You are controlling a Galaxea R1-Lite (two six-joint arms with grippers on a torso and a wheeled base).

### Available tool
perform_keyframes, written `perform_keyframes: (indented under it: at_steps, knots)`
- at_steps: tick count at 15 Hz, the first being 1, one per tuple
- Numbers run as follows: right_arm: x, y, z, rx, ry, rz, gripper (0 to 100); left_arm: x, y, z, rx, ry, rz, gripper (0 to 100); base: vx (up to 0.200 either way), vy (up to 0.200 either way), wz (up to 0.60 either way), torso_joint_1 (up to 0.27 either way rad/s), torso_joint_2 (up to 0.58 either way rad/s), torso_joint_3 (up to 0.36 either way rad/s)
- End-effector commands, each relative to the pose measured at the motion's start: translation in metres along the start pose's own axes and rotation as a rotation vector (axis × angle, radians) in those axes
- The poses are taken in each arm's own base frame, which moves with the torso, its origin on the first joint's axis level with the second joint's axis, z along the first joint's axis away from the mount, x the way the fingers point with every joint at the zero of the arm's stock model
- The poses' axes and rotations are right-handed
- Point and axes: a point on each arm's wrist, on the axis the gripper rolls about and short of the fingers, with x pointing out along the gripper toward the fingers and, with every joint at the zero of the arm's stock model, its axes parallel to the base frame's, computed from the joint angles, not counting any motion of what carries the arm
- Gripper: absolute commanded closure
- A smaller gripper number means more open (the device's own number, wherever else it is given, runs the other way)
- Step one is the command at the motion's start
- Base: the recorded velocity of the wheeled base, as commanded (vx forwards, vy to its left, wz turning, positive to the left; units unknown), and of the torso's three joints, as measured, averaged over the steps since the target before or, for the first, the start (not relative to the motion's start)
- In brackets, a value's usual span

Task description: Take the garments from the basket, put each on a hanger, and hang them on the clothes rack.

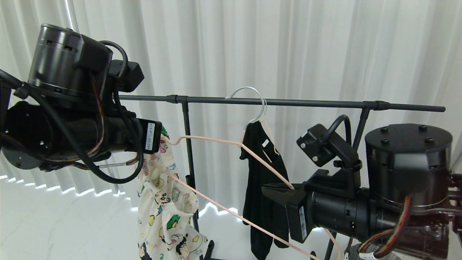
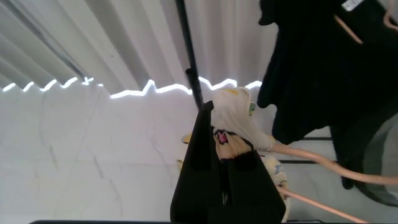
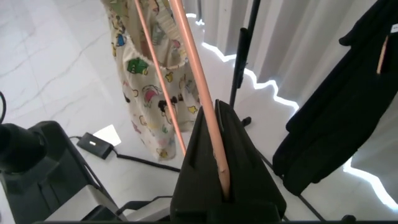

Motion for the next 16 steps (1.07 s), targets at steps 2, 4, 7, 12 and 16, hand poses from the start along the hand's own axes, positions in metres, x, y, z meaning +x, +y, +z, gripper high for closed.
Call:
perform_keyframes:
  at_steps: [2,4,7,12,16]
  knots:
    - [0.016,0.003,-0.001,-0.002,0.007,0.003,100,-0.006,-0.003,0.003,-0.032,-0.022,-0.017,100,0.0,0.0,0.0,0.0,0.0,0.0]
    - [0.024,0.006,0.0,-0.005,0.01,0.011,100,-0.012,-0.003,0.003,-0.035,-0.034,-0.027,100,0.0,0.0,0.0,0.0,0.0,0.0]
    - [0.04,0.013,-0.002,-0.01,0.027,0.023,100,-0.027,-0.019,0.003,-0.009,-0.064,-0.106,100,0.0,0.0,0.0,0.0,0.0,0.0]
    - [0.057,0.027,-0.009,0.015,0.043,0.006,100,-0.052,-0.041,0.009,-0.017,-0.117,-0.23,100,0.0,0.0,0.0,0.0,0.0,0.0]
    - [0.06,0.03,-0.007,0.022,0.029,-0.008,100,-0.053,-0.047,-0.001,0.015,-0.094,-0.251,100,0.0,0.0,0.0,0.0,0.0,0.0]
